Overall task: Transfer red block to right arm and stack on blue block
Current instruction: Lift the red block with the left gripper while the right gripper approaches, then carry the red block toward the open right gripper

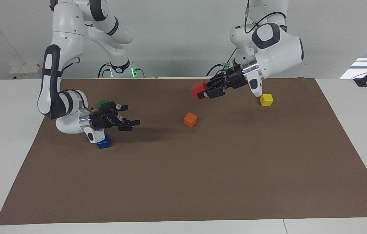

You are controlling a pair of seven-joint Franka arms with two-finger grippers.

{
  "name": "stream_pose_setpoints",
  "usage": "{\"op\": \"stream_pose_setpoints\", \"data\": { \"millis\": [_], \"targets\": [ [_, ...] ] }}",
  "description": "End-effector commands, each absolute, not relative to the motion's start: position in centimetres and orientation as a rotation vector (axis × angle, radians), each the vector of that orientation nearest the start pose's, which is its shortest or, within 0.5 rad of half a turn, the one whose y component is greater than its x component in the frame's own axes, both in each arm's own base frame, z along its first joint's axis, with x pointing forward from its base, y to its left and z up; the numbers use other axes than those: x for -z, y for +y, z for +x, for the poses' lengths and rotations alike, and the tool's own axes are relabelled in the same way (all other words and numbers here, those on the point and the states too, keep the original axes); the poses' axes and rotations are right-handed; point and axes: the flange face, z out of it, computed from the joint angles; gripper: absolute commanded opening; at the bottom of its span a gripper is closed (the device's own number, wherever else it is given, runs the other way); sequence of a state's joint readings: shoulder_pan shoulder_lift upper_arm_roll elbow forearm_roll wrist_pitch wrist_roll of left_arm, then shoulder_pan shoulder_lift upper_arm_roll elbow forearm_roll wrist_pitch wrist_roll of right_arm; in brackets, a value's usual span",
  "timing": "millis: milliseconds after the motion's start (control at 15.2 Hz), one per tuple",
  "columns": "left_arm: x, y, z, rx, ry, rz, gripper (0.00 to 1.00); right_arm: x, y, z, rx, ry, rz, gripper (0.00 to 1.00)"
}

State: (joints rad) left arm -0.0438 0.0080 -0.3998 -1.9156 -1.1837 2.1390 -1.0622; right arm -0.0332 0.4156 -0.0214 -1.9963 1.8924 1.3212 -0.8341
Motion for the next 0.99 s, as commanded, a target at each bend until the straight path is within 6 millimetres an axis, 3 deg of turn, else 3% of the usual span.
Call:
{"op": "stream_pose_setpoints", "data": {
  "millis": [0,132,593,923],
  "targets": [
    [-51.9,-29.3,50.7,0.67,1.253,1.637,0.0,-34.1,11.0,58.4,0.129,0.064,-1.159,1.0],
    [-49.9,-30.6,51.0,0.692,1.317,1.523,0.0,-34.0,11.3,58.2,0.127,0.065,-1.16,1.0],
    [-49.2,-32.1,50.8,0.729,1.359,1.434,0.0,-33.2,12.7,57.6,0.11,0.076,-1.183,1.0],
    [-48.4,-34.2,49.4,0.754,1.429,1.414,0.0,-32.4,13.8,56.4,0.101,0.072,-1.187,1.0]
  ]
}}
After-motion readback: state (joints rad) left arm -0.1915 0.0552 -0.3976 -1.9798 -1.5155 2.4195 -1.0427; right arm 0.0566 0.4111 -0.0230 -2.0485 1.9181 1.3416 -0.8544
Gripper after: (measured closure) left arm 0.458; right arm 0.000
